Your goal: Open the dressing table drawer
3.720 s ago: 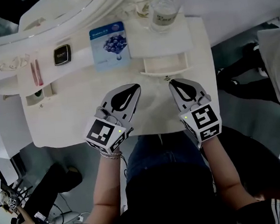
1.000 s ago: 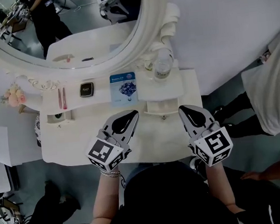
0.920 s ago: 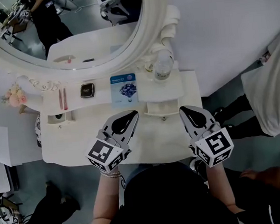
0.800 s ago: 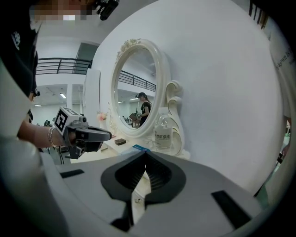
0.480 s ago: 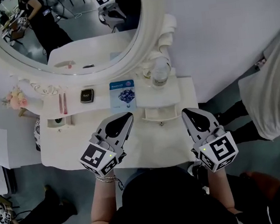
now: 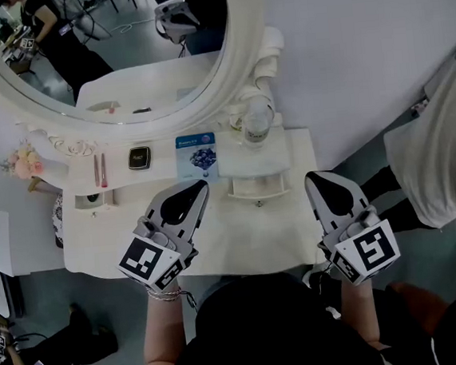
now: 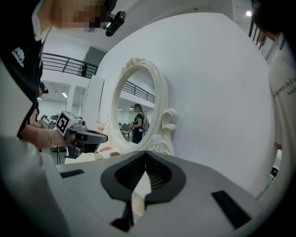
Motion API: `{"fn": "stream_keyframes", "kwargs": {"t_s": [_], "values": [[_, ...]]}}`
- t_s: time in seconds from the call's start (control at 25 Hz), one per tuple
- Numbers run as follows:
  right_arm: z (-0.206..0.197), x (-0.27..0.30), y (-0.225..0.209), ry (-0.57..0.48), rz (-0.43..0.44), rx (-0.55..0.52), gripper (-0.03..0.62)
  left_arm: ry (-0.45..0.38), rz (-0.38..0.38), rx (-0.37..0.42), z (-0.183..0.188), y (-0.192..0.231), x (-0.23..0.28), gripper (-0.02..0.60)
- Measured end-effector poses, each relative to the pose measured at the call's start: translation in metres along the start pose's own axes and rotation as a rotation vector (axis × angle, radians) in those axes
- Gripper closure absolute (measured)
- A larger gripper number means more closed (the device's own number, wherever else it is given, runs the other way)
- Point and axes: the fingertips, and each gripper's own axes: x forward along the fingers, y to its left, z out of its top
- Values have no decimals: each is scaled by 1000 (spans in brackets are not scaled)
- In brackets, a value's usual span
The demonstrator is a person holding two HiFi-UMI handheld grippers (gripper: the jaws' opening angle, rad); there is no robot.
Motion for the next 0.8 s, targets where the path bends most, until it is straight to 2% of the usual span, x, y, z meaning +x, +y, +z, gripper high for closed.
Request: {"fn": "stream_keyframes", "kwargs": {"t_s": [0.2,0.8], "values": [[8,-7,-5,-27,-21,-22,574,3,12,10,3,3,-1,563],[4,-18,-18,10,-75,-23,576,4,3,12,4,-5,5,563]]}}
